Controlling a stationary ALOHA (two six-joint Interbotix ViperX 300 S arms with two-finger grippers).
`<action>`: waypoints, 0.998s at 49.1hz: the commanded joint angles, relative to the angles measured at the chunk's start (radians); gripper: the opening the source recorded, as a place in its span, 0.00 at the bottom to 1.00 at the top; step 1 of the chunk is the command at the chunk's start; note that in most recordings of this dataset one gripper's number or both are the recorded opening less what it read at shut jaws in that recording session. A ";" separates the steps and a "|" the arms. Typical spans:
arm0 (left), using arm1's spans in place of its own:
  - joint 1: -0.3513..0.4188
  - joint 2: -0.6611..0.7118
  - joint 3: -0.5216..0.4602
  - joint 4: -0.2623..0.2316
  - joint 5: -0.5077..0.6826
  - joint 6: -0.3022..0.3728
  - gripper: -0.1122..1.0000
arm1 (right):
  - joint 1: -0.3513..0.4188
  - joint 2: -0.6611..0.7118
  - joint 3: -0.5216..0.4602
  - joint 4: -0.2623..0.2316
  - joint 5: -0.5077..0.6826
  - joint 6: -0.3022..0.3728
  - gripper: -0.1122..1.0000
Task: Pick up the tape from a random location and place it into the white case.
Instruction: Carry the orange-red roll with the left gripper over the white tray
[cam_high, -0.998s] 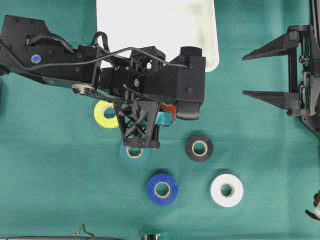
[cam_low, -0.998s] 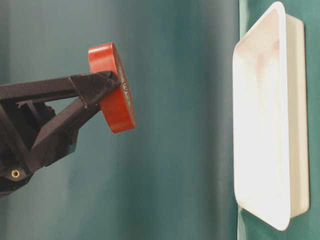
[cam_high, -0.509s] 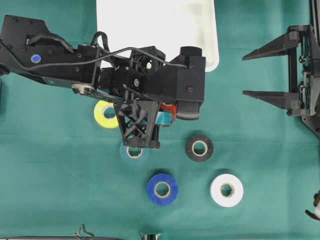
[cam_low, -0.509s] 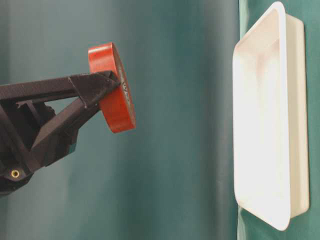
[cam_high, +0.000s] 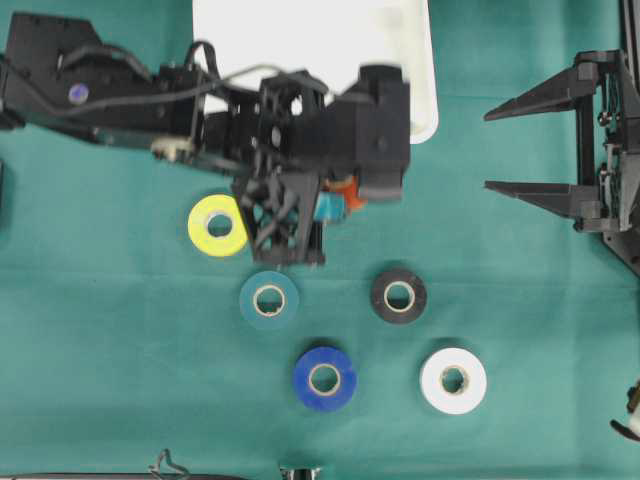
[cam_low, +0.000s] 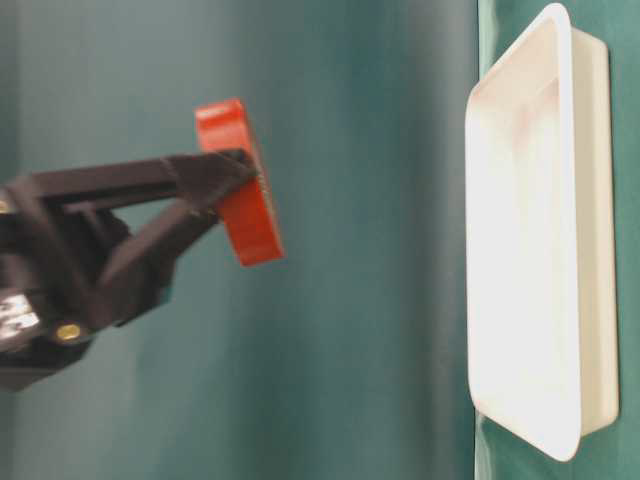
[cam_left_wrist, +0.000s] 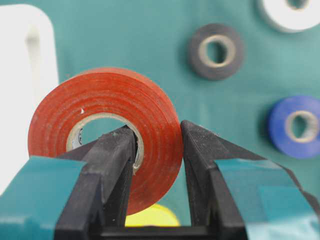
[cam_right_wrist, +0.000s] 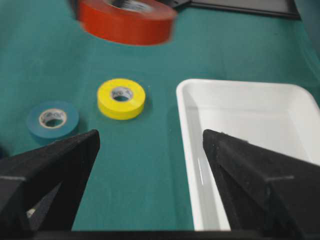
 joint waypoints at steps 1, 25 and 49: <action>0.043 -0.041 0.005 0.005 -0.017 0.002 0.31 | -0.002 0.005 -0.025 -0.002 -0.005 0.000 0.93; 0.258 -0.041 0.087 0.005 -0.067 0.012 0.31 | 0.000 0.005 -0.025 -0.002 -0.005 0.000 0.93; 0.301 -0.037 0.095 0.005 -0.083 0.051 0.31 | -0.002 0.005 -0.026 -0.002 0.002 0.000 0.93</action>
